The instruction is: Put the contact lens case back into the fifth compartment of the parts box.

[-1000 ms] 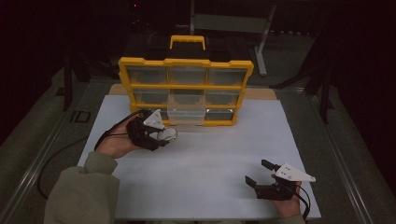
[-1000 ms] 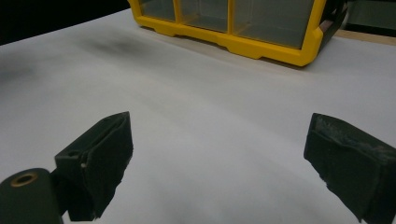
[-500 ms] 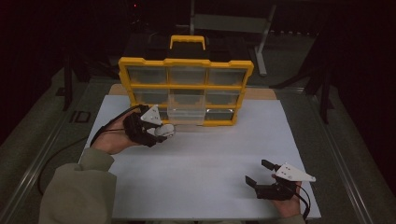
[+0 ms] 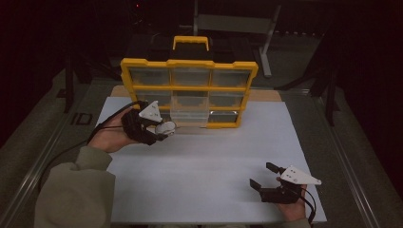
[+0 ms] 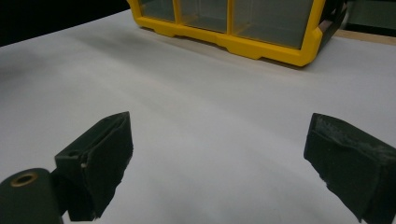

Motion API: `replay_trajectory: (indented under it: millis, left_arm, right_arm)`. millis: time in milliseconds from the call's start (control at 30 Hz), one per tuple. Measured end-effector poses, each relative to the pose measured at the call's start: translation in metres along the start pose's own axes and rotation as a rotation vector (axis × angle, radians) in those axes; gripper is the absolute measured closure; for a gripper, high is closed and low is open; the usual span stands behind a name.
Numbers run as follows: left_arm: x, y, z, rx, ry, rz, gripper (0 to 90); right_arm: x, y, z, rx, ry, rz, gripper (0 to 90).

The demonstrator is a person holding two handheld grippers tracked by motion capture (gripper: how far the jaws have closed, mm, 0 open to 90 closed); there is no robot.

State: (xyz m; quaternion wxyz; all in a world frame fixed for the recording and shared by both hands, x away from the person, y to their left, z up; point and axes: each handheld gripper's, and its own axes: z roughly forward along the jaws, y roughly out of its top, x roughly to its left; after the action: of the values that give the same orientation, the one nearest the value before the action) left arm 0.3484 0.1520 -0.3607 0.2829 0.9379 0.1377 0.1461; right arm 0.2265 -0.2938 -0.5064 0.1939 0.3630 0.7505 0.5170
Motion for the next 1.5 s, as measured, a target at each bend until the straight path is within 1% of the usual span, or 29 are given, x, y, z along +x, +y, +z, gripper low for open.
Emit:
replay_trajectory:
  millis: [33,200,300,500,767,833,967,1000,1167,1233,1267,1367,1433,1467,1500]
  left_arm:
    - [0.002,0.001,-0.002,0.006,0.003,0.003,49.6]
    - [0.006,0.002,-0.005,0.002,-0.004,0.000,49.6]
    - [0.009,0.003,-0.008,0.000,-0.014,-0.006,49.6]
    - [0.015,0.003,-0.013,0.005,-0.014,-0.020,49.6]
    - [0.020,0.006,-0.017,-0.002,-0.018,-0.024,49.6]
    - [0.022,0.008,-0.018,0.007,-0.016,-0.023,49.6]
    - [0.025,0.010,-0.020,0.008,-0.021,-0.024,49.6]
    - [0.026,0.011,-0.020,0.012,-0.019,-0.021,49.6]
    - [0.030,0.014,-0.022,0.003,-0.012,-0.038,49.6]
    - [0.031,0.014,-0.022,0.003,-0.008,-0.037,49.6]
    - [0.033,0.015,-0.023,0.001,-0.006,-0.045,49.6]
    - [0.035,0.016,-0.024,-0.001,0.006,-0.052,49.6]
    - [0.037,0.017,-0.024,0.000,0.008,-0.059,49.6]
    - [0.038,0.017,-0.025,0.003,0.010,-0.054,49.6]
    - [0.039,0.018,-0.024,-0.004,0.009,-0.062,49.6]
  right_arm:
    - [0.000,0.000,0.000,0.000,0.000,0.000,8.0]
    - [0.000,0.000,0.000,-0.002,0.003,0.001,8.0]
    - [0.000,0.000,0.000,-0.001,0.003,0.001,8.0]
    - [-0.001,0.000,0.000,-0.001,0.004,0.003,8.0]
    - [-0.001,-0.001,0.000,-0.002,0.004,0.005,8.0]
    - [-0.001,-0.001,0.000,-0.001,0.005,0.006,8.0]
    - [-0.001,-0.001,0.000,0.000,0.005,0.008,8.0]
    - [-0.001,-0.001,0.001,0.001,0.006,0.007,8.0]
    - [-0.001,-0.001,0.000,0.001,0.005,0.007,8.0]
    - [-0.001,-0.001,0.000,0.001,0.006,0.008,8.0]
    - [-0.001,-0.001,0.000,0.000,0.007,0.006,8.0]
    - [-0.001,-0.001,0.000,0.002,0.008,0.006,8.0]
    - [-0.001,-0.001,0.000,0.000,0.008,0.004,8.0]
    - [-0.001,-0.001,0.000,0.000,0.008,0.006,8.0]
    - [-0.001,-0.001,0.000,0.000,0.007,0.006,8.0]
